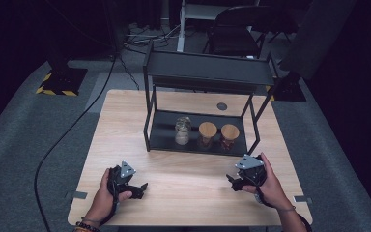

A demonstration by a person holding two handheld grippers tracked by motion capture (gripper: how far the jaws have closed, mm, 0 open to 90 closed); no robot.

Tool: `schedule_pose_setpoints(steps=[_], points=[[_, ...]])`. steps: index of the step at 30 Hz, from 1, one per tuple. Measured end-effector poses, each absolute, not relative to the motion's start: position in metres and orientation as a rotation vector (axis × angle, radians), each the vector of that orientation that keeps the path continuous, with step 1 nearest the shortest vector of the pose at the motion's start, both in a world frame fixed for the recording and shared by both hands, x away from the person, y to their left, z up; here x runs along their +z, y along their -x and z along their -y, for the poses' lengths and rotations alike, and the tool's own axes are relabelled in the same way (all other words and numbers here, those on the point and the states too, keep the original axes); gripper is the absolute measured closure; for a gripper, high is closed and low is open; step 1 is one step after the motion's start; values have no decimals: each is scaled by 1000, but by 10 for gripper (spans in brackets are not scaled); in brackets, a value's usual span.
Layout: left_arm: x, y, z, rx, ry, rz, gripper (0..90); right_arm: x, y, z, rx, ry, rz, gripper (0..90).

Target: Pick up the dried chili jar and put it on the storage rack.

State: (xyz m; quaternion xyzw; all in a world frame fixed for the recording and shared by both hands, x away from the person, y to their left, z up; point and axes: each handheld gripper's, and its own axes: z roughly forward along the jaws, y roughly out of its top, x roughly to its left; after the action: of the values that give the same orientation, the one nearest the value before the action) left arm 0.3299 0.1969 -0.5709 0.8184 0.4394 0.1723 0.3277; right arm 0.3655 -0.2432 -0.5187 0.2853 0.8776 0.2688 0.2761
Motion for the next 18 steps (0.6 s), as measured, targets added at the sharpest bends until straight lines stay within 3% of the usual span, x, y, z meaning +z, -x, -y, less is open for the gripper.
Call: schedule_pose_setpoints(steps=[18], points=[[-571, -330, -197, 449, -2143, -1151, 0, -544, -359, 266, 699, -814, -2386, 35]])
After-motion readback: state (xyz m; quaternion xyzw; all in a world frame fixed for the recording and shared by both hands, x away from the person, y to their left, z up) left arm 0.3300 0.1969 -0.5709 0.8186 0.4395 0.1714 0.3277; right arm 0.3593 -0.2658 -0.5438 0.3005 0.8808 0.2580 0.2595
